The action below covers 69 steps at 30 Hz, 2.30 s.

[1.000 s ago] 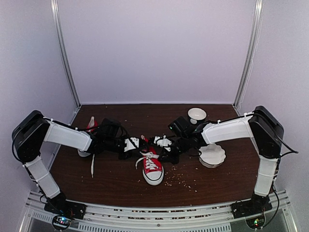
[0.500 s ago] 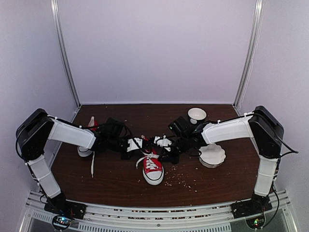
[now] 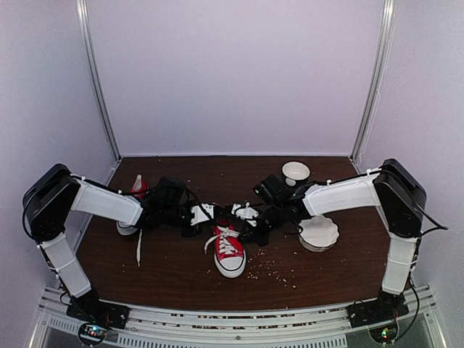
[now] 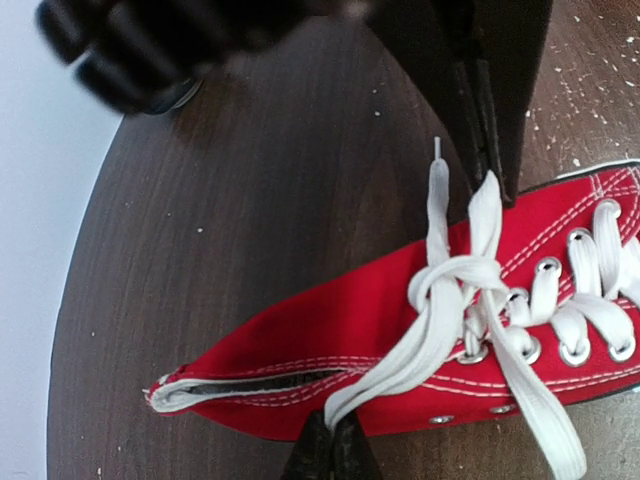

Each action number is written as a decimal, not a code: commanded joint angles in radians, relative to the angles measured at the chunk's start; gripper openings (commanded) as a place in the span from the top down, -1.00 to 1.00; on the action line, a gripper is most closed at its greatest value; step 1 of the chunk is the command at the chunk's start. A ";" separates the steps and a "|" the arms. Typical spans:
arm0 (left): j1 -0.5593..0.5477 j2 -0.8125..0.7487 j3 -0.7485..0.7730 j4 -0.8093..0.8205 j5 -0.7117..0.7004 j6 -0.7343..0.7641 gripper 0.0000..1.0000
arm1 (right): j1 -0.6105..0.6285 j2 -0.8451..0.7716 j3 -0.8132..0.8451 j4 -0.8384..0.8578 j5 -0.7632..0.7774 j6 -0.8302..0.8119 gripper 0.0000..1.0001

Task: Tie the shoes
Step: Pull the loops with the shoelace from the shoe.

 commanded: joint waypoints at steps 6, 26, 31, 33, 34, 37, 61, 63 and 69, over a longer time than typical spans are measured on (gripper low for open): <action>0.018 0.005 0.012 0.079 -0.103 -0.110 1.00 | 0.043 -0.067 -0.075 0.035 0.004 0.181 1.00; 0.084 0.037 -0.041 0.117 -0.162 -0.282 1.00 | 0.046 -0.026 -0.231 0.134 -0.135 0.458 1.00; 0.086 0.052 -0.027 0.114 -0.156 -0.286 1.00 | 0.030 -0.052 -0.258 0.131 -0.122 0.490 1.00; 0.086 0.058 -0.018 0.114 -0.143 -0.288 1.00 | 0.028 -0.071 -0.258 0.117 -0.110 0.497 1.00; 0.086 0.059 -0.015 0.116 -0.131 -0.289 1.00 | 0.029 -0.077 -0.252 0.109 -0.111 0.498 1.00; 0.085 0.059 -0.015 0.137 -0.095 -0.297 1.00 | 0.028 -0.089 -0.225 0.088 -0.124 0.502 1.00; 0.119 0.100 -0.061 0.147 -0.124 -0.432 1.00 | -0.014 -0.053 -0.355 0.214 -0.150 0.580 1.00; 0.120 0.102 -0.064 0.149 -0.121 -0.433 1.00 | -0.019 -0.046 -0.366 0.226 -0.155 0.580 1.00; 0.122 0.120 -0.073 0.157 -0.118 -0.449 1.00 | -0.029 -0.019 -0.384 0.258 -0.159 0.583 1.00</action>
